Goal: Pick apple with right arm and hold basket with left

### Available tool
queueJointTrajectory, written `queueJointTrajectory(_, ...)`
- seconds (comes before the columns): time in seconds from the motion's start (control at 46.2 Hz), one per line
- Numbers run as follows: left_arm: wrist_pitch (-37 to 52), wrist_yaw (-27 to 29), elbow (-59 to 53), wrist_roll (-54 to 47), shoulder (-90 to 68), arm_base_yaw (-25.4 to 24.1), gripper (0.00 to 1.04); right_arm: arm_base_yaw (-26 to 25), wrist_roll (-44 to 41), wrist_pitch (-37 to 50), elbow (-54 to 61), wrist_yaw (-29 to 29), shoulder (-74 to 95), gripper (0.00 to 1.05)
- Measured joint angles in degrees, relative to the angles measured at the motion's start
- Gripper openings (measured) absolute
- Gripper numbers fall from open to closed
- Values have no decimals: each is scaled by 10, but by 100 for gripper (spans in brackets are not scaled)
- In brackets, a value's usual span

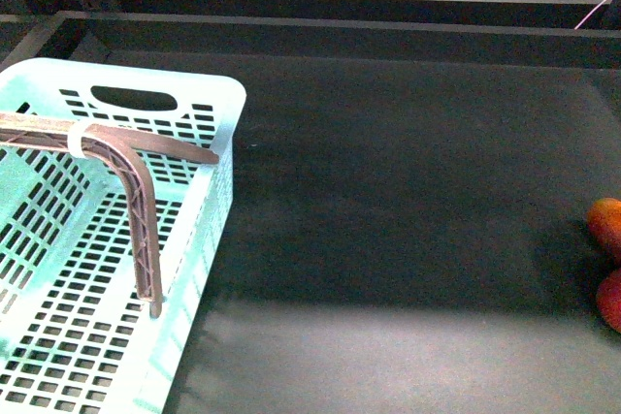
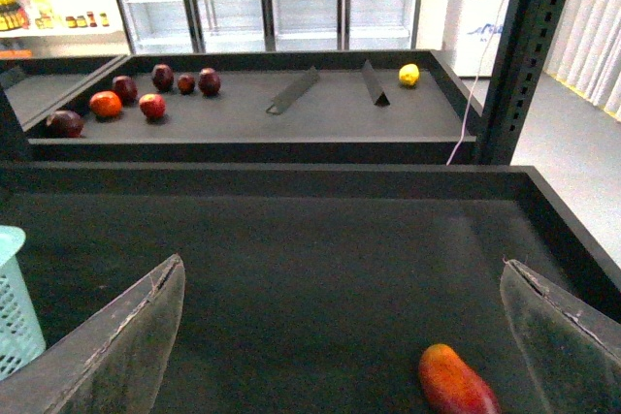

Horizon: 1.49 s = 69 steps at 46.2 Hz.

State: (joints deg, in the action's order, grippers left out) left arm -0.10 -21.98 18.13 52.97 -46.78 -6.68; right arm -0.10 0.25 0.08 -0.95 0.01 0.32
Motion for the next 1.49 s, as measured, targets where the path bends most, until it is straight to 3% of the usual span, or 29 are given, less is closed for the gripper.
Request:
queueJointTrajectory(0.195, 47, 114, 67, 72, -187, 62, 98, 0, 0, 0, 0, 0, 0, 96)
queueJointTrajectory(0.346, 66, 175, 119, 127, -296, 81, 98, 0, 0, 0, 0, 0, 0, 96)
queueJointTrajectory(0.735, 102, 181, 192, 161, -415, 81, 98, 0, 0, 0, 0, 0, 0, 96)
queueJointTrajectory(1.233, 89, 201, 195, 168, -438, 70, 15, 0, 0, 0, 0, 0, 0, 96)
queueJointTrajectory(1.341, 87, 193, 200, 182, -438, 70, 7, 0, 0, 0, 0, 0, 0, 96)
queueJointTrajectory(1.492, 51, 186, 210, 165, -413, 89, 7, 0, 0, 0, 0, 0, 0, 96)
